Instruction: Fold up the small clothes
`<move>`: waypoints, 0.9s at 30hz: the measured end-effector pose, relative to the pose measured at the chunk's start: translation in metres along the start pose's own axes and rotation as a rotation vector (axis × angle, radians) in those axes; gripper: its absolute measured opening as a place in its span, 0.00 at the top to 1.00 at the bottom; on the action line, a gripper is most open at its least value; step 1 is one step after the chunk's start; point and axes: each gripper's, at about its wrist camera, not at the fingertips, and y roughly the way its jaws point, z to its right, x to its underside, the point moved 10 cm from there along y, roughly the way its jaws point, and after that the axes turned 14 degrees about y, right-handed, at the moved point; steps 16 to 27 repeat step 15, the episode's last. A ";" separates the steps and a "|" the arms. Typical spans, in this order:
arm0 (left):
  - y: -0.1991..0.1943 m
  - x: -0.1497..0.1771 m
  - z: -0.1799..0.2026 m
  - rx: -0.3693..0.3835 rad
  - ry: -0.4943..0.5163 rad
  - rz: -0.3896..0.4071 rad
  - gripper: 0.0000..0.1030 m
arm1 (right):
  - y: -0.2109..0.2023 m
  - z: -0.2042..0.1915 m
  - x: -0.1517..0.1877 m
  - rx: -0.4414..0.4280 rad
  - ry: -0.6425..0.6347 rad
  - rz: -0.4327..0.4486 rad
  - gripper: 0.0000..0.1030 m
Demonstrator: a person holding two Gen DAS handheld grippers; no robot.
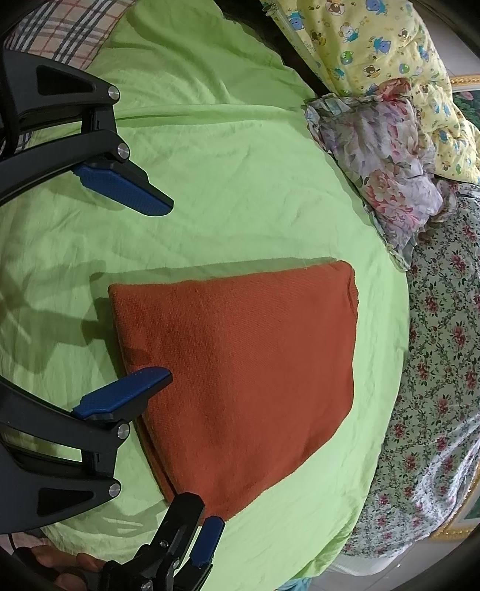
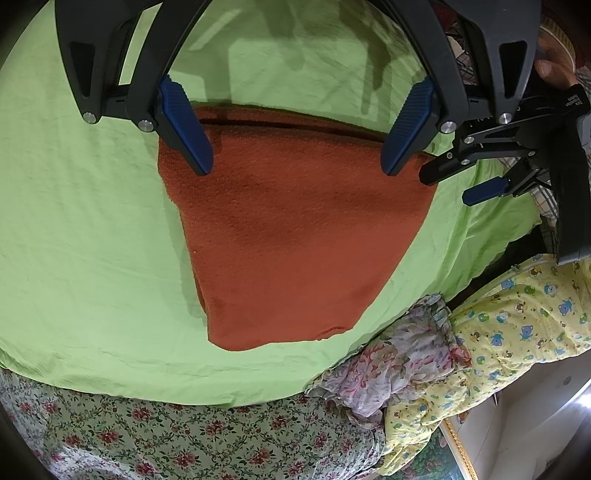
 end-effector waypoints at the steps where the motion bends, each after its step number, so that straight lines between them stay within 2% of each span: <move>1: 0.000 0.000 0.000 0.000 -0.001 0.000 0.18 | 0.000 0.000 0.000 0.001 0.000 0.000 0.11; 27: 0.002 -0.003 0.002 0.007 -0.009 0.010 0.18 | 0.001 -0.003 0.000 0.000 0.004 0.003 0.10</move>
